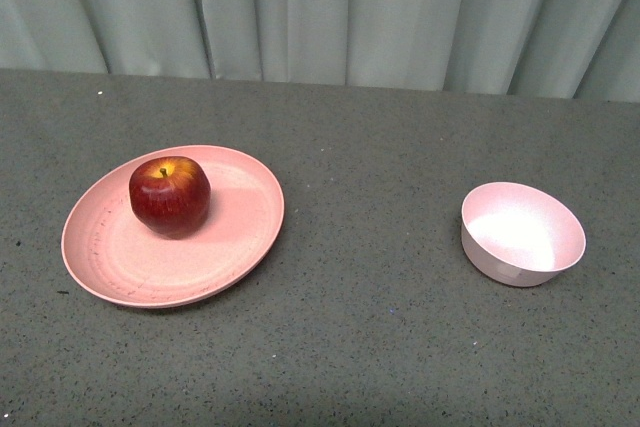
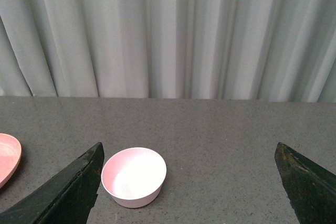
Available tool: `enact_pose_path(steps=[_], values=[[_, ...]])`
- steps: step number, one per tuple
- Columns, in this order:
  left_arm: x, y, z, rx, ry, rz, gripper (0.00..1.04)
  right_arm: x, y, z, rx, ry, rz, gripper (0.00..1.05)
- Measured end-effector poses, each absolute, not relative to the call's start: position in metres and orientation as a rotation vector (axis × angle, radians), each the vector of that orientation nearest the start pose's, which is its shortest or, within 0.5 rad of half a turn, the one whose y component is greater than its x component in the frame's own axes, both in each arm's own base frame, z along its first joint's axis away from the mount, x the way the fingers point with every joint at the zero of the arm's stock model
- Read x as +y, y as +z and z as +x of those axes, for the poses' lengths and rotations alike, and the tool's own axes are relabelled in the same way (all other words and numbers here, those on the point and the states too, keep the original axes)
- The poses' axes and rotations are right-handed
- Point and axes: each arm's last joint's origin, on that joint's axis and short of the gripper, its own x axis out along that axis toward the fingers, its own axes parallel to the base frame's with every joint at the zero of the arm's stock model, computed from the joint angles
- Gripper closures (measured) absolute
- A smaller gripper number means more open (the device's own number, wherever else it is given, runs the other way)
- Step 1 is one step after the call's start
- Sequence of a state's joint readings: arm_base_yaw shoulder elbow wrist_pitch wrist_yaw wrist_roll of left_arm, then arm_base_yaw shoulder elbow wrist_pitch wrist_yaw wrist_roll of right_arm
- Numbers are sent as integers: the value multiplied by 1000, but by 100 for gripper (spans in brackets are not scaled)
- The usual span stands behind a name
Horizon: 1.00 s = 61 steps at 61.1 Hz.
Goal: Move apple from plate to bowl
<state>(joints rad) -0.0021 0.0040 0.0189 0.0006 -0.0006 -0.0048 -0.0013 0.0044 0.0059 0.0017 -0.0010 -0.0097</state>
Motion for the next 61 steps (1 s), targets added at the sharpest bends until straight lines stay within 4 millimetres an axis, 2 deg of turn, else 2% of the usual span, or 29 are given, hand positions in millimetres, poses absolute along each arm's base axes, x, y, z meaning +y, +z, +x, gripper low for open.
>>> enact_pose_path(steps=[61], values=[[0,170,97,-15,-2,-5,7,0,165,98,-3,0,-10,9]])
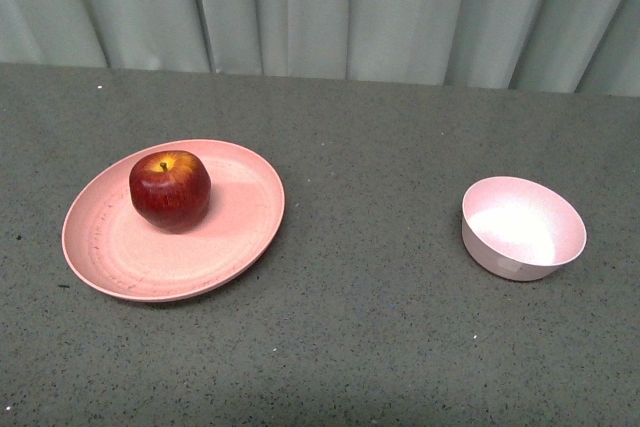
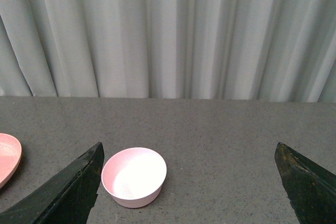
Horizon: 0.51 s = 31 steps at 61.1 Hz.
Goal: Move apple from plate to bowl
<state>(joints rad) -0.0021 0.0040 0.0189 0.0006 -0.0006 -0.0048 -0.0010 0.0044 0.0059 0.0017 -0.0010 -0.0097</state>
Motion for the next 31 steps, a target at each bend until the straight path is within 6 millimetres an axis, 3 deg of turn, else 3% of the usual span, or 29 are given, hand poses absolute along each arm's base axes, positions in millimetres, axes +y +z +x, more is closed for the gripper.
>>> enact_pose_path(steps=[31], values=[[0,170,97,-15,-2,-5,7,0,165,98,-3,0,-10,9]])
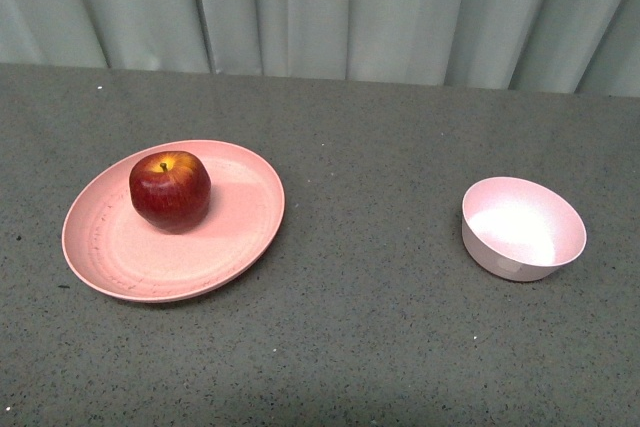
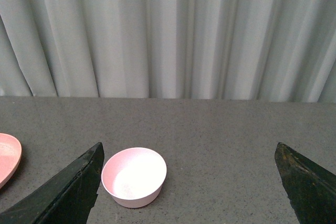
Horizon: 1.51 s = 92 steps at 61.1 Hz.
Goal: Move apple from plate to bowl
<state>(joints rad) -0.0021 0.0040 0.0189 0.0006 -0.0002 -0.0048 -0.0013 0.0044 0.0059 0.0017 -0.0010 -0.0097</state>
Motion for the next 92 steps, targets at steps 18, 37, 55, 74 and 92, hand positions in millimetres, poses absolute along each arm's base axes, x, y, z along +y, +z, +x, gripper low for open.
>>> enact_pose_path(steps=[18,37,55,74,92], values=[[0,170,97,-15,-2,-5,7,0,165,98,-3,0,-10,9],[0,170,97,-15,-2,-5,7,0,165,98,-3,0,-10,9],[0,170,97,-15,-2,-5,7,0,165,98,-3,0,-10,9],[0,170,97,-16,-2,-5,7,6,171,125,127,72,-158,9],[0,170,97,-16,-2,-5,7,14,166,231,437,266,-247,9]])
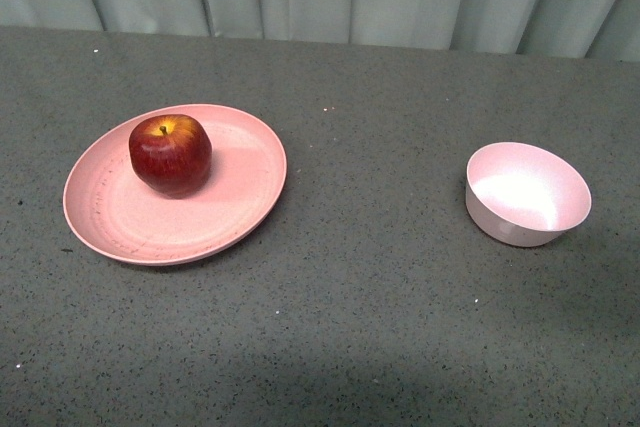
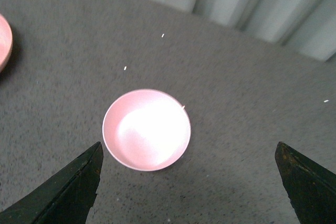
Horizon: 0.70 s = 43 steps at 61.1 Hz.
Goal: Move apple from plate to bowl
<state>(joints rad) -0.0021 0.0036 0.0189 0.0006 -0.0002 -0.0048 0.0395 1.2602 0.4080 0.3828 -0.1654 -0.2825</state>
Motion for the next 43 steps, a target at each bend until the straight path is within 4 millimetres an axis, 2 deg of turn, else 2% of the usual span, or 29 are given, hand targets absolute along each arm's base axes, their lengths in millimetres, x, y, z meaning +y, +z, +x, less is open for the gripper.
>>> enact_pose_path(steps=[4,12,28,43], values=[[0,170,97,-16,-2,-5,7,19,155,254,543,314,-262,9],[0,170,97,-16,-2,-5,7,31,135,278,677,385,-311,9],[0,170,97,-16,-2,-5,7,54,94,309,851,485,-382,9],[0,170,97,-16,-2,-5,7,69,72,332,908,506,-402,9]])
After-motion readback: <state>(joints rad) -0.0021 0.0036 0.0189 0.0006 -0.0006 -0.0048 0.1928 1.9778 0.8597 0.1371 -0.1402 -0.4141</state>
